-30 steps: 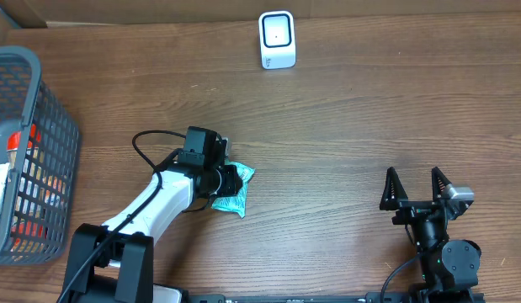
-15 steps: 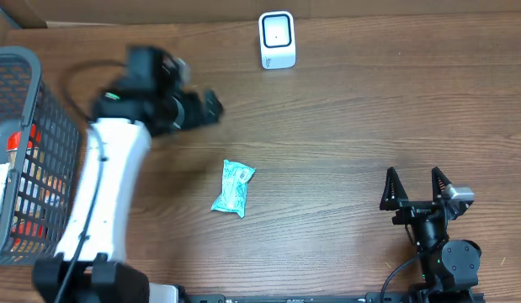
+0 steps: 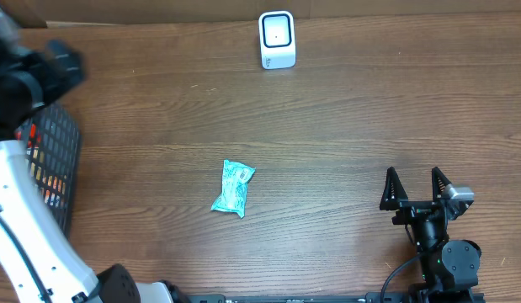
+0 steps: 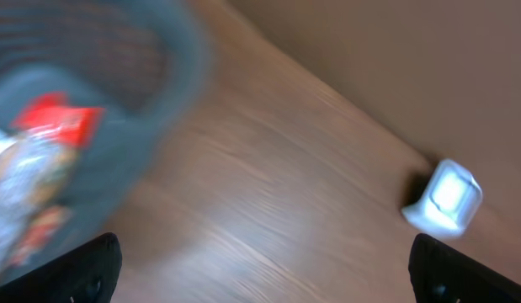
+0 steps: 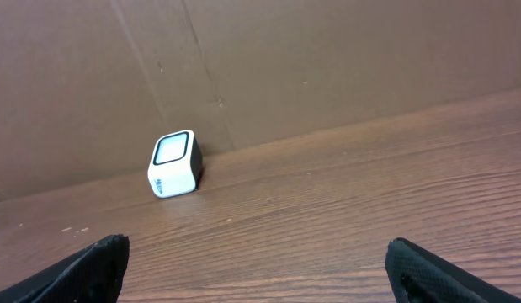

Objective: Scan the item barcode
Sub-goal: 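Move the left gripper back into the basket and grasp the pasta bag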

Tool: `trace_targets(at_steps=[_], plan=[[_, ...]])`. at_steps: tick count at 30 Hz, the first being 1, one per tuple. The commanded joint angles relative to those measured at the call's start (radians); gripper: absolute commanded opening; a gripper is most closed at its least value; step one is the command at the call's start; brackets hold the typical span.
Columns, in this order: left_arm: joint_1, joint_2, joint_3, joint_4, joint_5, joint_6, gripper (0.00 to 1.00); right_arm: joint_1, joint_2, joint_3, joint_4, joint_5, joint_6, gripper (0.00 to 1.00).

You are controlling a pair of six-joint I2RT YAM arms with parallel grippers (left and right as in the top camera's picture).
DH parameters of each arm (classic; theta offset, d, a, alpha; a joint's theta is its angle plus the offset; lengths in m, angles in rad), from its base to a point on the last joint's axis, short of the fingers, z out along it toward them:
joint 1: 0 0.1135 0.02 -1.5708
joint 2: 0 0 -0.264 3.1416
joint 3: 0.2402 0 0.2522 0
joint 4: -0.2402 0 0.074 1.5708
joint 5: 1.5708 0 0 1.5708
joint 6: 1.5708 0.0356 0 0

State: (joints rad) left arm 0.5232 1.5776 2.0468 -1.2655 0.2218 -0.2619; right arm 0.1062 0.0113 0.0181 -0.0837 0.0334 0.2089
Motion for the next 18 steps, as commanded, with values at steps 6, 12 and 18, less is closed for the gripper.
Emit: trace_targets(at_steps=[6,12,18], plan=[[0.291,0.006,-0.062,0.077,-0.004,-0.146,1.00,0.005,-0.008,-0.010,0.003,0.007,0.000,1.00],[0.315,0.006,-0.151,0.173,-0.153,-0.137,1.00,0.005,-0.008,-0.010,0.003,0.007,0.000,1.00],[0.324,0.041,-0.220,0.244,-0.203,-0.056,1.00,0.005,-0.008,-0.010,0.003,0.007,0.000,1.00]])
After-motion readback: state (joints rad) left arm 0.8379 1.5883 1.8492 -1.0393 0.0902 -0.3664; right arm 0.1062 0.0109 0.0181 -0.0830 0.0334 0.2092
